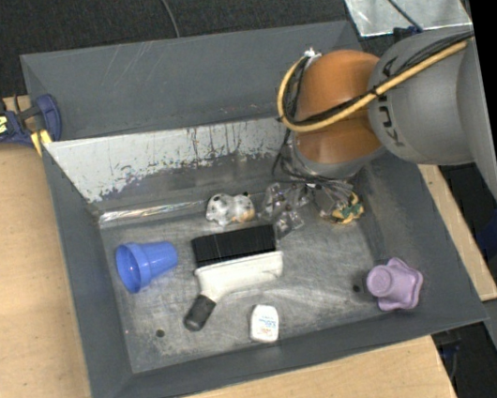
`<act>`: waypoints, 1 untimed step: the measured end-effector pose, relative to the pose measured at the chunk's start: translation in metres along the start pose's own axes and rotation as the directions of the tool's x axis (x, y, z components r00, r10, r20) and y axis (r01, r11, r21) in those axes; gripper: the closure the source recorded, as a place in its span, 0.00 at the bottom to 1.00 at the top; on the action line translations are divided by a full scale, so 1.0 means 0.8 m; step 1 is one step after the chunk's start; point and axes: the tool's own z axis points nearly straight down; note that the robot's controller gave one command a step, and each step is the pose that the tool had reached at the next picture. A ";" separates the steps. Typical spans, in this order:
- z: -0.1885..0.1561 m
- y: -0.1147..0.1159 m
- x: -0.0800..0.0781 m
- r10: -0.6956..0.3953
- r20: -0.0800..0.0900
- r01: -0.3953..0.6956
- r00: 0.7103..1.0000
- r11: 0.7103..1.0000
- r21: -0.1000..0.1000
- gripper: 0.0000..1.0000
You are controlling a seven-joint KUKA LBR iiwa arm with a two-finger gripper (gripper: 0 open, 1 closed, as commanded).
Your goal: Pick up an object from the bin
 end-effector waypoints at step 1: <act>0.000 0.000 0.000 0.000 0.000 0.000 1.000 1.000 0.000 1.00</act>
Offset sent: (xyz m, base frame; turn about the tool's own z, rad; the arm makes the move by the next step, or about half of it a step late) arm -0.0220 0.0262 0.0855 0.0166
